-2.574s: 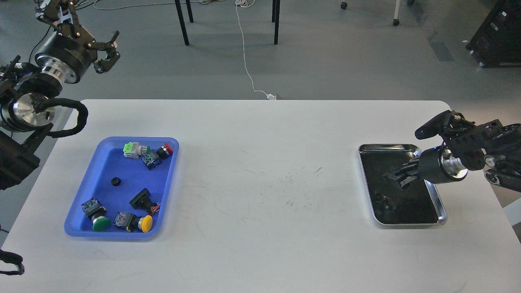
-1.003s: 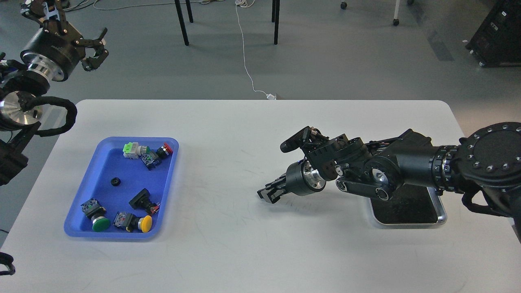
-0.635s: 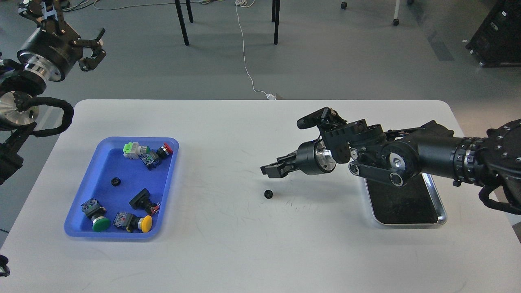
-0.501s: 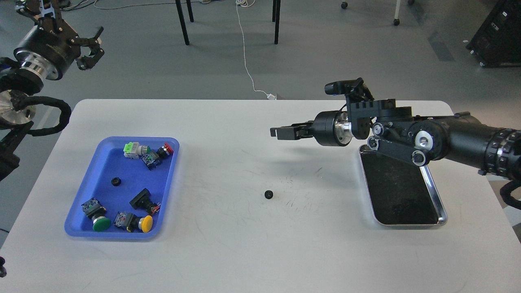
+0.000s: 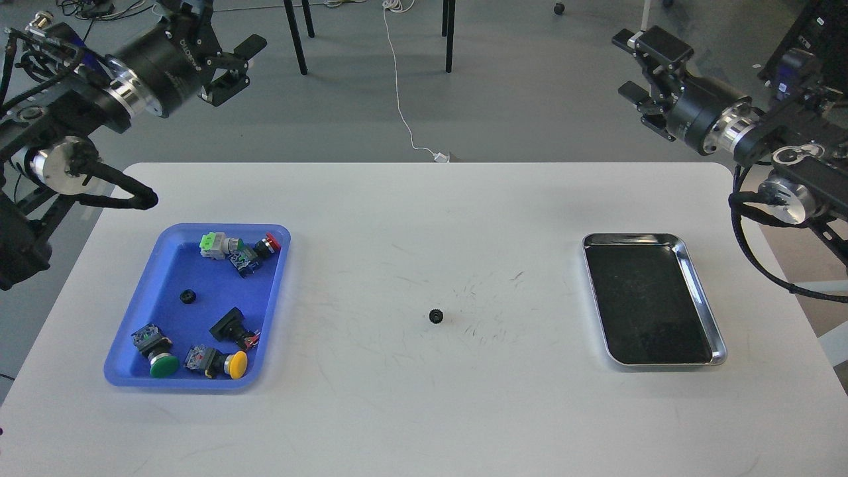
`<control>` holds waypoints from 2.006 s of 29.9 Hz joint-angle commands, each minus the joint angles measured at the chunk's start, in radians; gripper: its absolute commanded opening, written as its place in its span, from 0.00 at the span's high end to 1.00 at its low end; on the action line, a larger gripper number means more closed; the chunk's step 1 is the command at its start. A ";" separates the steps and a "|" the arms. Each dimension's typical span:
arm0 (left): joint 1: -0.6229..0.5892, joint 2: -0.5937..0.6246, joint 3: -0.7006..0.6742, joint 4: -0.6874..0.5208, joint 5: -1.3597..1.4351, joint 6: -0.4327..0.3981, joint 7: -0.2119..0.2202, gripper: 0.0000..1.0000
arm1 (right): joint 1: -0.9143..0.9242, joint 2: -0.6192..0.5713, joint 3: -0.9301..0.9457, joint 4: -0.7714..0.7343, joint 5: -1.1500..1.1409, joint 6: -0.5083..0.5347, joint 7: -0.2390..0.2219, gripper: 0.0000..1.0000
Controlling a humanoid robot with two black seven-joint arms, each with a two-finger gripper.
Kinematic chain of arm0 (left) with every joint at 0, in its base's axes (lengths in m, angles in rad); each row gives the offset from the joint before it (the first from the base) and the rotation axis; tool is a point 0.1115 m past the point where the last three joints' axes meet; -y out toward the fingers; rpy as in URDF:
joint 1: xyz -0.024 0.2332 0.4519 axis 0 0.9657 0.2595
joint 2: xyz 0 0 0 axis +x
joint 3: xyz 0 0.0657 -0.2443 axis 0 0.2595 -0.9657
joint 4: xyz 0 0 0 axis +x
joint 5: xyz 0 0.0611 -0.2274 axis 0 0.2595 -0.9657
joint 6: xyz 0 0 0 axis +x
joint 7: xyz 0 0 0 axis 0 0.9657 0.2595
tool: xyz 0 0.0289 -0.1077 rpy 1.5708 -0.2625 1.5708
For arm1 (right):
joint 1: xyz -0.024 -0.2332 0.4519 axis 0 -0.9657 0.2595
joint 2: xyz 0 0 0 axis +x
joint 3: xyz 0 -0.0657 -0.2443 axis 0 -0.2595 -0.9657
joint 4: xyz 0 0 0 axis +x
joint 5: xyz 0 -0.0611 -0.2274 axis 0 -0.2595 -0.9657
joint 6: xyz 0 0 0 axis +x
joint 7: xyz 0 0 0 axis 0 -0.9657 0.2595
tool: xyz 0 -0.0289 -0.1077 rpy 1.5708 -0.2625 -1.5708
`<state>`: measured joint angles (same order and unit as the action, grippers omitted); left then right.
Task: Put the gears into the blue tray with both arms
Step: 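Release the gear on the table and raise the right gripper, then reach the left gripper to the second black gear, then grasp the gear with the left gripper and carry it to the blue tray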
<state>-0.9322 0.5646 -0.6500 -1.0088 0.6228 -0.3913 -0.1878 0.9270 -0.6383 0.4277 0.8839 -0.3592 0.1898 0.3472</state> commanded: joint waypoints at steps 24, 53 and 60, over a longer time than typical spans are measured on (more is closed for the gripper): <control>0.064 -0.319 0.552 -0.162 1.369 0.232 -0.007 0.08 | -0.525 -0.189 0.243 0.262 0.603 0.181 0.045 0.03; 0.150 -0.309 0.535 -0.056 1.482 0.255 -0.005 0.79 | -0.588 -0.182 0.272 0.293 0.609 0.204 0.070 0.03; 0.148 -0.074 0.431 -0.235 1.421 0.253 -0.010 0.81 | -0.588 -0.185 0.282 0.291 0.608 0.204 0.070 0.03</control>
<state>-0.7819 0.3838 -0.1896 -1.1739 2.0802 -0.1386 -0.1932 0.3397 -0.8238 0.7024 1.1762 0.2492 0.3943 0.4173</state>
